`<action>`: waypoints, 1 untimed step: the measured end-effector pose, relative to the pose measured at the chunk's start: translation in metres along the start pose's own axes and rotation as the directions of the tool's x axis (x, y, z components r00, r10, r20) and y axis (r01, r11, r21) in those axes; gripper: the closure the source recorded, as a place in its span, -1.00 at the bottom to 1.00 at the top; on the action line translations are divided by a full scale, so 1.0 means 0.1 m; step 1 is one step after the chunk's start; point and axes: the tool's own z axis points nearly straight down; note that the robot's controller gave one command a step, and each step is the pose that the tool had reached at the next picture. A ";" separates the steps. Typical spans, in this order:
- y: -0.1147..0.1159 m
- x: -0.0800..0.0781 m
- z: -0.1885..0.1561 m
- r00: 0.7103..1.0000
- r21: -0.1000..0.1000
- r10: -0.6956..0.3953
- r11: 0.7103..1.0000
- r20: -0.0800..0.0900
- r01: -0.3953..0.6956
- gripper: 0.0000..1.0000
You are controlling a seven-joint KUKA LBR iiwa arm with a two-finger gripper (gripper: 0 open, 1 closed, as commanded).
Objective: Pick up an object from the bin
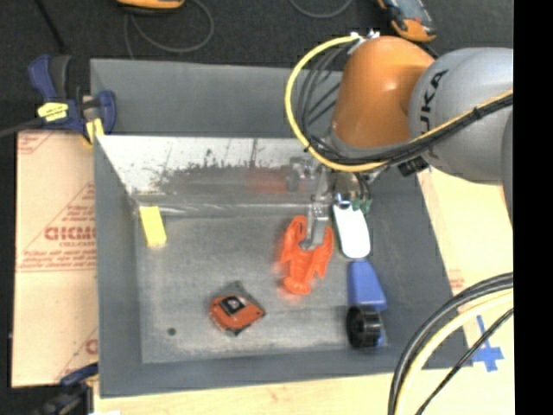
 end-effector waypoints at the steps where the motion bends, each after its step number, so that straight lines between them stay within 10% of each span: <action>1: 0.00 -0.01 -0.05 1.000 0.000 0.000 1.000 0.007 0.000 -1.00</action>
Offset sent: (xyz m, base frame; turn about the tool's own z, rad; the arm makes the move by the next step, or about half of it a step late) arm -0.0084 0.0043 -0.0577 0.0090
